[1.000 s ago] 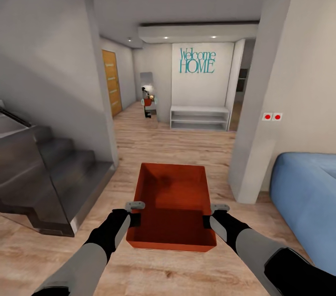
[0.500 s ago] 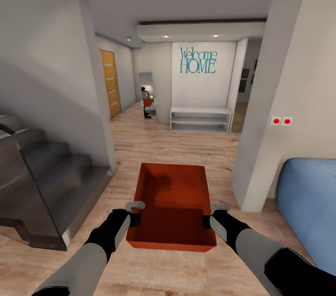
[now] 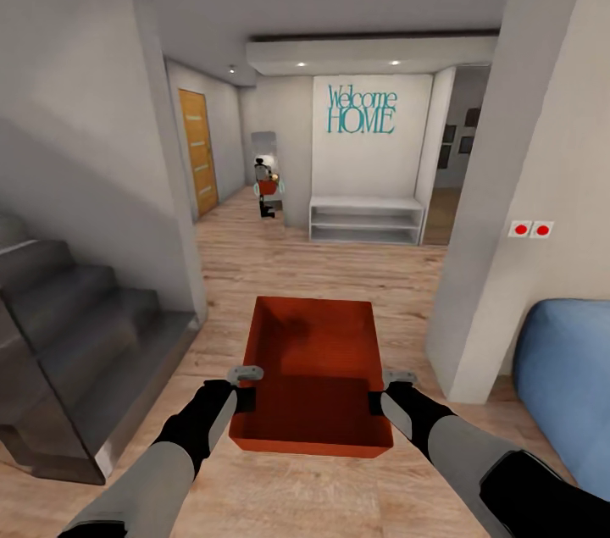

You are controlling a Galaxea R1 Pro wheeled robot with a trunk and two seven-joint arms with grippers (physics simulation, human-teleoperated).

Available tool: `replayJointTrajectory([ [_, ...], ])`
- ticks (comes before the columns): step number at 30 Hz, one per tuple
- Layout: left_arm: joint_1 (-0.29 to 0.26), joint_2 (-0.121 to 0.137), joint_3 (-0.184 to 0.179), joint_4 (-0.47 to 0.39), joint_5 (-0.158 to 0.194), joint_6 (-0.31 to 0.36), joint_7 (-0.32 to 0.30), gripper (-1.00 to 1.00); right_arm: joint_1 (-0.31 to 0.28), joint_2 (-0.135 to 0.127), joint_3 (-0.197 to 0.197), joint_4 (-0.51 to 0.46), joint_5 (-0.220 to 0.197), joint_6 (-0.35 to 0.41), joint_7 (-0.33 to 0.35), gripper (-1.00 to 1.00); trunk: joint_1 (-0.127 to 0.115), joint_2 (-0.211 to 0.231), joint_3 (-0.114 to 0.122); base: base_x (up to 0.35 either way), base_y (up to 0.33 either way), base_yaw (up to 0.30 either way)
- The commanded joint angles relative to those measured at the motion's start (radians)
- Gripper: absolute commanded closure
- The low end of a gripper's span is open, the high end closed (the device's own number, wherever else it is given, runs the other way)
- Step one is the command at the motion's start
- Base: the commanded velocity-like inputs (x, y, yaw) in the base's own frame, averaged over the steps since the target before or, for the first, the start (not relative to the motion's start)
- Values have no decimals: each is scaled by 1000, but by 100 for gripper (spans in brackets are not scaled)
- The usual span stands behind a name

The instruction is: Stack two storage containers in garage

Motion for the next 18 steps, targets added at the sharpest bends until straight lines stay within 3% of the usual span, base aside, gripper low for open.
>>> replayJointTrajectory([
  [1, -1, 2, 11, -2, -16, 6, 6, 100, 1, -1, 57, -4, -35, 1, -1, 100, 1, -1, 0, 322, 0, 0],
  [18, -1, 2, 10, -2, -16, 6, 6, 100, 1, -1, 57, -4, -35, 1, -1, 100, 1, -1, 0, 322, 0, 0],
])
